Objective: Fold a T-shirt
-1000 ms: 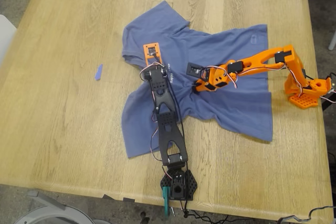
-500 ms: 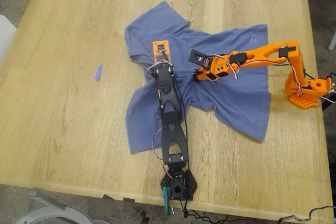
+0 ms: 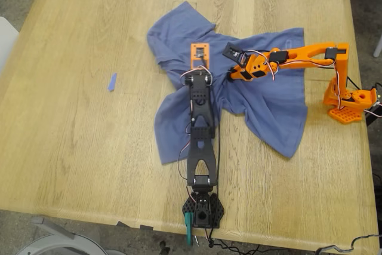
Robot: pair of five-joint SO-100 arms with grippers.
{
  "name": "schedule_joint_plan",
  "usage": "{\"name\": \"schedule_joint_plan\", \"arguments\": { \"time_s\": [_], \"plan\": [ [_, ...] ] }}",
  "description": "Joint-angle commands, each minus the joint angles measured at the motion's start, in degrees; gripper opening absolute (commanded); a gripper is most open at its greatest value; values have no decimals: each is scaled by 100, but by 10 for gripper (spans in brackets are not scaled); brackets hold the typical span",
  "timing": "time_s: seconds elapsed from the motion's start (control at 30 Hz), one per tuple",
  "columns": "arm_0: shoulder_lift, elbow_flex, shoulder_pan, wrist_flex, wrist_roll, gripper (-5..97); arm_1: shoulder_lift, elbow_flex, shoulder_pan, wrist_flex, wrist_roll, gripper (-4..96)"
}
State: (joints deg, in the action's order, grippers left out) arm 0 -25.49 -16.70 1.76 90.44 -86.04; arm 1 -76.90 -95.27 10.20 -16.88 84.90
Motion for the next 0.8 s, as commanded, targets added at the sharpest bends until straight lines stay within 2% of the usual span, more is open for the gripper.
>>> {"name": "schedule_joint_plan", "arguments": {
  "time_s": [0.0,0.77],
  "plan": [
    [-1521,-255,413,-44,-62,0,-475,18,167,114,-26,-2],
    [-1661,-255,1995,-246,-79,0,-870,-299,914,246,-62,-2]
  ]
}}
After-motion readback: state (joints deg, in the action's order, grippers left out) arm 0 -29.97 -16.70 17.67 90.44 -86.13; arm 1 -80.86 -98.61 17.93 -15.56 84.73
